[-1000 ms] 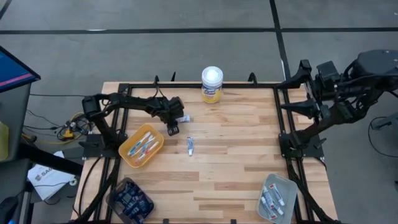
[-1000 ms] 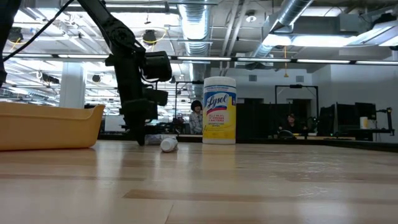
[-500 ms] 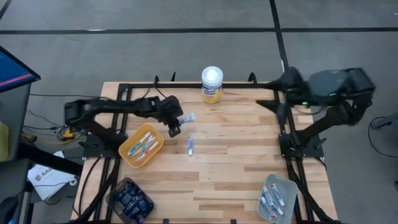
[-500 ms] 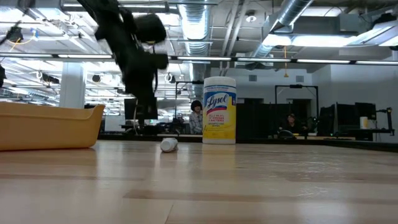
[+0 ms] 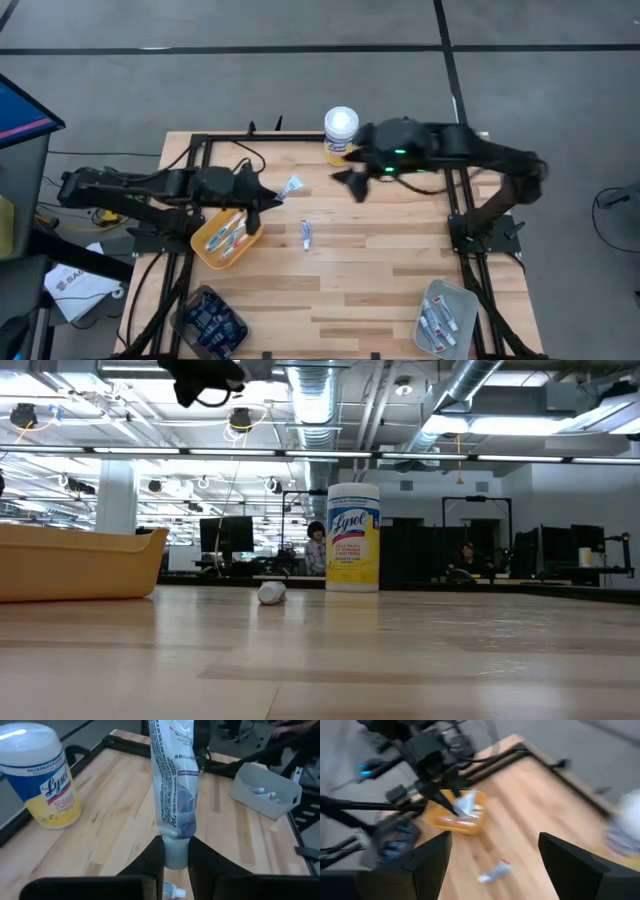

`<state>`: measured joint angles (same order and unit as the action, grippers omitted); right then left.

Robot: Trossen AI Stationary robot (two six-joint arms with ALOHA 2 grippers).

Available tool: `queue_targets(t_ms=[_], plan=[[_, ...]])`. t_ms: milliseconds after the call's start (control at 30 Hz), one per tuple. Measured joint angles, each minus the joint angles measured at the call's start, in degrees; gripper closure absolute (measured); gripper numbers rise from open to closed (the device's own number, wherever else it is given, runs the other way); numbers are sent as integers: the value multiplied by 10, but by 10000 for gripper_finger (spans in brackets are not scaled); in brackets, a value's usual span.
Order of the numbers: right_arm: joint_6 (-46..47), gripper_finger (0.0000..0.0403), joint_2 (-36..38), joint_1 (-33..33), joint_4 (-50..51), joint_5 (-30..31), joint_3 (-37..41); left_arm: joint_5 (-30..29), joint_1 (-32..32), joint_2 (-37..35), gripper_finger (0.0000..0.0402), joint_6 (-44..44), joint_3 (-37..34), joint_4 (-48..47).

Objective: Pick & Place Travel size toiletries
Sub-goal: Put the white toothpaste into the white bin

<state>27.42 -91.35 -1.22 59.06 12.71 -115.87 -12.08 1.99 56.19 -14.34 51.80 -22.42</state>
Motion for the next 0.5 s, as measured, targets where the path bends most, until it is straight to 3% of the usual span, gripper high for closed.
queue_targets(t_ms=[200,500], plan=[[11,113,-84,41,-104,-136,0,-17,24,-7,354,20,0,-4],[18,113,-152,63,-147,-232,1,-20,25,-2,354,50,0,-2]])
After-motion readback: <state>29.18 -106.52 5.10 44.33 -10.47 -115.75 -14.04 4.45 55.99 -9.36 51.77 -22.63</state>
